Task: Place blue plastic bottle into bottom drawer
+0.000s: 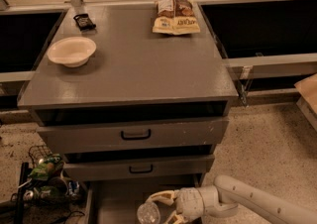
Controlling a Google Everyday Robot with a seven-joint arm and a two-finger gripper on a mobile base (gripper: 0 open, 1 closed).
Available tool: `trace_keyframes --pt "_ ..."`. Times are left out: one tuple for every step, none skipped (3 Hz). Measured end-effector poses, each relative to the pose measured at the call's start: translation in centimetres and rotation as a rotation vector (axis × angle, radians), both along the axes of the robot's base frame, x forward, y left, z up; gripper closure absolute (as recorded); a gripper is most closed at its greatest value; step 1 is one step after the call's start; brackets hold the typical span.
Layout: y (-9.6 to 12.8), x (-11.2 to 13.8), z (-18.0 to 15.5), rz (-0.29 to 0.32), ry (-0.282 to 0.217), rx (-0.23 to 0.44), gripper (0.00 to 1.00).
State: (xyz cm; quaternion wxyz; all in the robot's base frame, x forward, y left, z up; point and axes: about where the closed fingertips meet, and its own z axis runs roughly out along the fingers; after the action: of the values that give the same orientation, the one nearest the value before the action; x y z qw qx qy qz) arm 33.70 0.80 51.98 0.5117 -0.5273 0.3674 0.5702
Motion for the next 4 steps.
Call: trace_keyframes --pt "1.1 0.5 -2.1 0.016 -0.002 -0.049 1.0" --pt "1.1 0.5 -2.1 0.016 -0.002 -0.049 1.0" --pt "-0.5 3.1 -5.5 -0.018 -0.036 -0.129 1.0" --pt "-0.5 3.1 -5.5 -0.018 -0.036 -0.129 1.0"
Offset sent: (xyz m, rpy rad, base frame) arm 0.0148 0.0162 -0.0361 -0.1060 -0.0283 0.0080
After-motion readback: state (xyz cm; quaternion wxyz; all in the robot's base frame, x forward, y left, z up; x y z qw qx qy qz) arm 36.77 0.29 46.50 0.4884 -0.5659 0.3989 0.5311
